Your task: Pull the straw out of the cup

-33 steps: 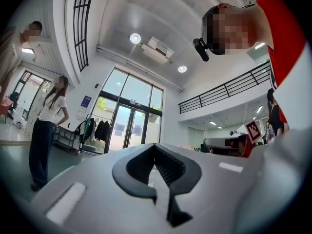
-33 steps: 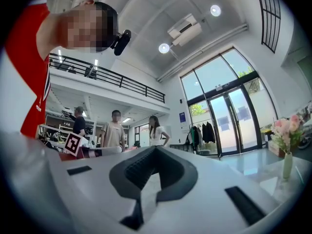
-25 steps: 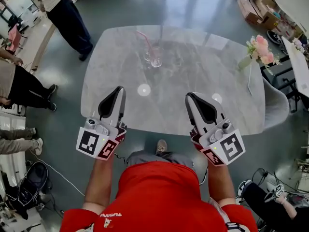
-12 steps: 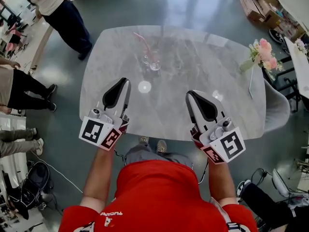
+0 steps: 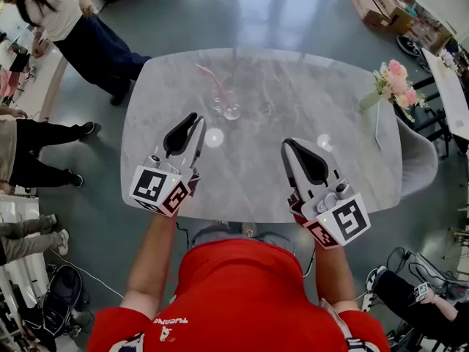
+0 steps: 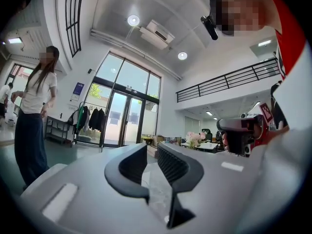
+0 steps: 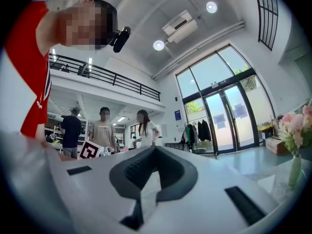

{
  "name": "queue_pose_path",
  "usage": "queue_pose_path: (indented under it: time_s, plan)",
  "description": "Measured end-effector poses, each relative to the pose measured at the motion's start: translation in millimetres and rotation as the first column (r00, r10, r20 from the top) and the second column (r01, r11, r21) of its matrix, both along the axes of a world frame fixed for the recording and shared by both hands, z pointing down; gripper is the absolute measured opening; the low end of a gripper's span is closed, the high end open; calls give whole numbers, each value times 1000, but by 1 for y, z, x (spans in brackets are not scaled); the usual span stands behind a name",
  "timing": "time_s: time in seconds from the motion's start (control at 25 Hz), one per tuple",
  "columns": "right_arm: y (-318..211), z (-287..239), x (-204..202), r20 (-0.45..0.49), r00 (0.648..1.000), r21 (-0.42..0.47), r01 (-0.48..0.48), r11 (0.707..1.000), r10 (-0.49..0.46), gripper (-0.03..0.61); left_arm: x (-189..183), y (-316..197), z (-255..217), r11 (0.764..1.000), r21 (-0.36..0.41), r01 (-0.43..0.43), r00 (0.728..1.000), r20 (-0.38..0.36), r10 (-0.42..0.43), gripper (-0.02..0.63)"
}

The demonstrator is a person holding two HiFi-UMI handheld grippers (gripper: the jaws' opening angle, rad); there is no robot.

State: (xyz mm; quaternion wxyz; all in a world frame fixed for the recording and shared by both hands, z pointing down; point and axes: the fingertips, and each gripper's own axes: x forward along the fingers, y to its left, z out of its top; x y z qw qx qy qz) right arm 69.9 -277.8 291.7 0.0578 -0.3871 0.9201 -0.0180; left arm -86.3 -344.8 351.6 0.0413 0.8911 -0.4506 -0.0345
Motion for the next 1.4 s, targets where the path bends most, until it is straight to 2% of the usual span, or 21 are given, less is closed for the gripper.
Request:
queue_pose_path:
  time_s: [0.56,0.8,1.12,1.4]
  plan:
    - [-17,8,-1,-29,996,-24,-86,996,86,0,5,-58,40,993,-89,-73,997,8,74,140]
    - [-25,13,0,-47,993,-43,-112,993,110,0,6,-87,66,986,-149,-76,997,8,78,179]
    - [-38,23,-2,-59,988,-67,-144,987,140,0,7,-124,102,971,-227,-79,995,34,89,192]
    - [-45,27,-3,-69,983,-83,-175,981,169,1,11,-149,138,947,-308,-92,993,48,112,192]
